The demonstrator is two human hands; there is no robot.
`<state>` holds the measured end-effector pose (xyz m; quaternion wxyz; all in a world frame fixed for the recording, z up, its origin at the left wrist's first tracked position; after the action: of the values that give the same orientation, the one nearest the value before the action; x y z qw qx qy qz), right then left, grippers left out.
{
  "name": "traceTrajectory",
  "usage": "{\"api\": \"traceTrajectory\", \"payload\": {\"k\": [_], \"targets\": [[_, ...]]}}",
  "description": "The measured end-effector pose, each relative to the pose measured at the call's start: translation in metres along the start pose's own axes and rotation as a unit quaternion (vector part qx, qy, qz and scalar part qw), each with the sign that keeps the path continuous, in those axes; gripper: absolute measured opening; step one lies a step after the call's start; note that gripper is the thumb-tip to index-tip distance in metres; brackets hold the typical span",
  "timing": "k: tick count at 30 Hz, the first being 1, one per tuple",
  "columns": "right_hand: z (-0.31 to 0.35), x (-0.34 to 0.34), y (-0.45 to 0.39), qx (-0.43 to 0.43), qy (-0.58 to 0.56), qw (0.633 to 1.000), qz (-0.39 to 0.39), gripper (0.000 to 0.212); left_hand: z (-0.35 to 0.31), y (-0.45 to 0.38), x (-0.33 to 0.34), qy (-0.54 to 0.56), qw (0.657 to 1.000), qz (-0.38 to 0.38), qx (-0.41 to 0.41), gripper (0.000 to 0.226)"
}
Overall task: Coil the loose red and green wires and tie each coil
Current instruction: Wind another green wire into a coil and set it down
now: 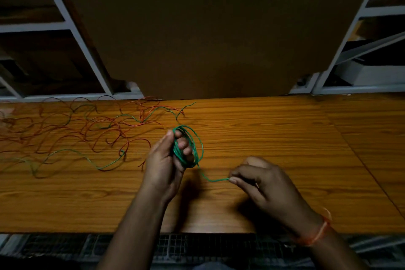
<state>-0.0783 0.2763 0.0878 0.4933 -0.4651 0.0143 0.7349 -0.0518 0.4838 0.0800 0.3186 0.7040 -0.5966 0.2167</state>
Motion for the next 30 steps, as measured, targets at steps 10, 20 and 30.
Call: {"api": "traceTrajectory", "payload": {"k": [10, 20, 30], "targets": [[0.06, -0.033, -0.067, -0.067, -0.053, 0.996, -0.017, 0.041, 0.019, 0.02, 0.036, -0.307, 0.945, 0.099, 0.057, 0.031], [0.006, -0.028, -0.08, 0.042, -0.16, 0.98, -0.114, 0.023, 0.017, 0.02, 0.036, -0.199, 0.967, 0.158, -0.024, 0.033], [-0.005, 0.017, -0.06, 0.136, -0.333, 0.933, -0.007, 0.025, 0.024, 0.018, 0.039, -0.078, 0.98, 0.151, -0.104, 0.033]]}}
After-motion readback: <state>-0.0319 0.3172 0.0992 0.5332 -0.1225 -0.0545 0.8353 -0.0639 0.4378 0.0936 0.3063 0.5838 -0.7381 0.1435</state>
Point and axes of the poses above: each hand's wrist, its own y-axis away from the middle knuckle, its own x-axis out of the palm, z = x × y, the point moved 6 cm from there along -y, towards the middle knuckle, and after that the axes turned 3 degrees about -x, right-handed, at the moved point
